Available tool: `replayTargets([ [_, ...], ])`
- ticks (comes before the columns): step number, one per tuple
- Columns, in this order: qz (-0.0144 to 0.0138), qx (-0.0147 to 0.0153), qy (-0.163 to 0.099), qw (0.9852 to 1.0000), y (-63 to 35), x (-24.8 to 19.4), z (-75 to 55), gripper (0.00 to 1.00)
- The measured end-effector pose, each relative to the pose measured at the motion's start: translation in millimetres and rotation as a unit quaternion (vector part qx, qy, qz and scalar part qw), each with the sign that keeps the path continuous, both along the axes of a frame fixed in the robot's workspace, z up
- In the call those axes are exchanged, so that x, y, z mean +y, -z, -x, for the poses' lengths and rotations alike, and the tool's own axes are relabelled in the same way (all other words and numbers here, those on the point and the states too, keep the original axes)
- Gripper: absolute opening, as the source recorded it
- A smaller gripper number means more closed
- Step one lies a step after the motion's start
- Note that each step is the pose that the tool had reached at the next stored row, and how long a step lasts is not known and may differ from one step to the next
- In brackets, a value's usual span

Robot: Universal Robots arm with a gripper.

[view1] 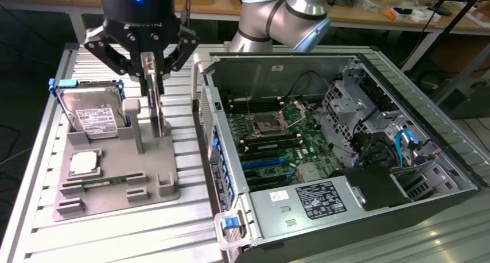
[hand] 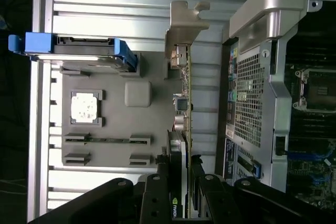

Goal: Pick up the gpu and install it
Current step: 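Pick up the gpu and move the gpu toward the slot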

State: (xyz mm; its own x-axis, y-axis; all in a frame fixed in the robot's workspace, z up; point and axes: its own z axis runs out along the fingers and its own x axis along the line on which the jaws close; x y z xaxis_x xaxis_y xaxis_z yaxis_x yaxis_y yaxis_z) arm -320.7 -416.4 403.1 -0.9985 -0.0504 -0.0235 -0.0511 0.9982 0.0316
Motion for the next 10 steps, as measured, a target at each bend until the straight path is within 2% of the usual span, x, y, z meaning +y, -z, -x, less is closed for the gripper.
replayTargets([
  [4, 0.0000, -0.0011, 0.000, 1.0000, -19.6, 0.2, -0.2, 0.27],
  [6, 0.0000, -0.0018, 0.000, 1.0000, -38.3, 0.5, -0.3, 0.27],
  [8, 0.0003, -0.0019, 0.000, 1.0000, -51.3, 0.5, -0.3, 0.27],
  [10, 0.0005, -0.0019, 0.000, 1.0000, -52.6, 0.6, -1.3, 0.27],
])
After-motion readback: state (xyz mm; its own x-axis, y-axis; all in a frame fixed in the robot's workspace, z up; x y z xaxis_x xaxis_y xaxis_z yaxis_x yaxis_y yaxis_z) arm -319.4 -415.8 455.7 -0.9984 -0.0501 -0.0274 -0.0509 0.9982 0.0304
